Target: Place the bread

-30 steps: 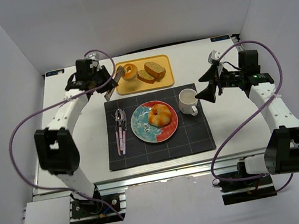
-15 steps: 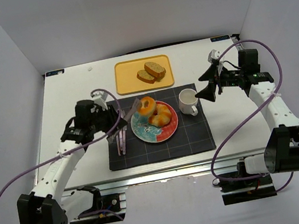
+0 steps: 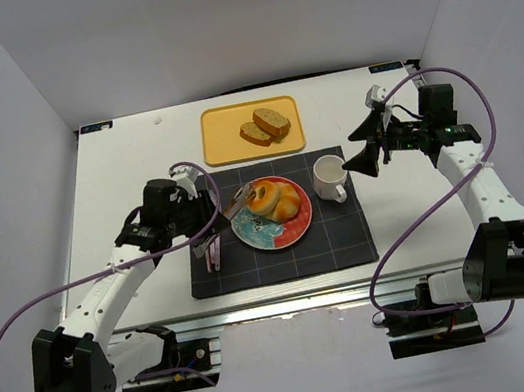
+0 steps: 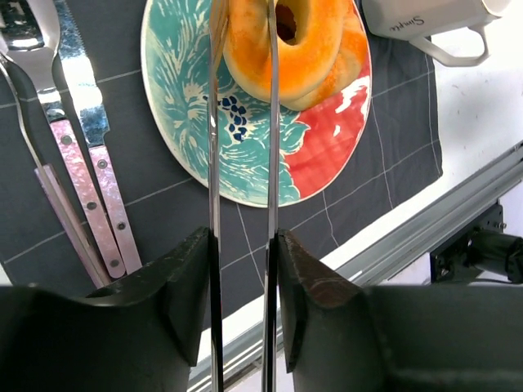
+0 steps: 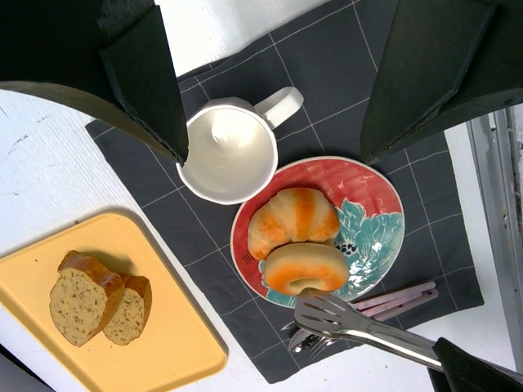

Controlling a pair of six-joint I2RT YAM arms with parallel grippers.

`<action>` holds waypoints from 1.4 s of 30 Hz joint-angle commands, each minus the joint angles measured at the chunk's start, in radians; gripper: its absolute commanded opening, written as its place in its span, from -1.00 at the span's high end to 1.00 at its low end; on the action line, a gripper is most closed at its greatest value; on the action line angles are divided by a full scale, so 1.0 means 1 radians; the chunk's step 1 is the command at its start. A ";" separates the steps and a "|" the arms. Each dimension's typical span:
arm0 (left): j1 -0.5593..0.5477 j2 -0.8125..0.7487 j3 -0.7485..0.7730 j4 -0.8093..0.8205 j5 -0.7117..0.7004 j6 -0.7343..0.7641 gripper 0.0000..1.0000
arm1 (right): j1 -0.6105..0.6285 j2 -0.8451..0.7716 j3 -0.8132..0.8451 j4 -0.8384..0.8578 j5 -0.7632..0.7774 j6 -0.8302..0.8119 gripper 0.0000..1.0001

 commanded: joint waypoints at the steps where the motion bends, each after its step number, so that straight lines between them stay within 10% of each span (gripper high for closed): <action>1: -0.004 -0.041 0.038 -0.001 -0.024 0.002 0.04 | -0.003 -0.033 0.022 -0.005 -0.024 -0.006 -0.79; 14: 0.005 -0.047 0.113 0.028 -0.116 -0.038 -0.01 | -0.003 -0.029 0.022 -0.012 -0.036 -0.017 -0.79; 23: 0.197 0.121 0.189 0.063 -0.337 0.130 0.82 | -0.001 -0.035 0.007 -0.023 -0.027 -0.040 -0.68; 31: 0.303 0.416 0.178 0.299 -0.484 0.543 0.60 | -0.001 -0.027 0.044 -0.095 -0.011 -0.128 -0.66; 42: 0.417 0.642 0.192 0.431 -0.382 0.510 0.08 | -0.001 -0.049 0.018 -0.087 0.009 -0.120 -0.77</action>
